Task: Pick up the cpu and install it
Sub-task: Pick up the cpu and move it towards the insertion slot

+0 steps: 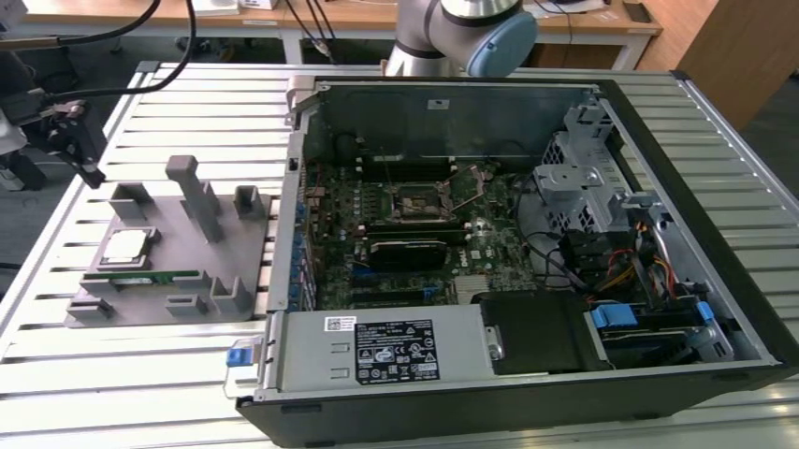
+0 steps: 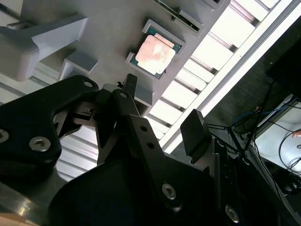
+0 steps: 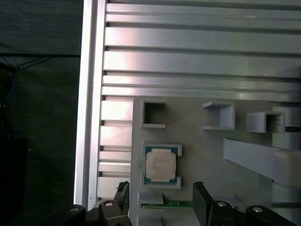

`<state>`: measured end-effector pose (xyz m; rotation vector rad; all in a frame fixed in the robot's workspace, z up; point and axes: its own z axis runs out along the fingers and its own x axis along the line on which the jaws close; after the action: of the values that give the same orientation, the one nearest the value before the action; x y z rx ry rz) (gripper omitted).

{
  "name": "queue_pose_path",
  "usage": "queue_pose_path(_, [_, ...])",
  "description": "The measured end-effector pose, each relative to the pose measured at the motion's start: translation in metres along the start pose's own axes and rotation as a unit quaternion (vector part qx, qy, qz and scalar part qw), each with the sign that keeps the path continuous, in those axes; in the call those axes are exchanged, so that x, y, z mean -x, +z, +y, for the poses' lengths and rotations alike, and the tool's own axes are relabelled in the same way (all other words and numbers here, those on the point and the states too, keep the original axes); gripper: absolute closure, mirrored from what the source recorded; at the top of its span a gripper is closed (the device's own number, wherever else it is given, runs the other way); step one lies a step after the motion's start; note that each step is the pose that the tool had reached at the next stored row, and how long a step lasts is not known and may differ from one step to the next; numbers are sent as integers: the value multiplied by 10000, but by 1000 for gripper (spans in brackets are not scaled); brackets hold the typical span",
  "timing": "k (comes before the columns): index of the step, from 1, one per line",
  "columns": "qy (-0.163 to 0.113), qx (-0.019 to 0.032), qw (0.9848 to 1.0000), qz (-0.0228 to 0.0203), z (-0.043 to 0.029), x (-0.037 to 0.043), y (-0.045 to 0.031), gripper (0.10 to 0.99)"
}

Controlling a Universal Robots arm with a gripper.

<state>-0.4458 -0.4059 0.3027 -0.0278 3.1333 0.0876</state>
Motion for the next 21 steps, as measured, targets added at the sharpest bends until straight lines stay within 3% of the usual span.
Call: queue_pose_path(21, [-20,0,10000,1,-5,-1,97,439])
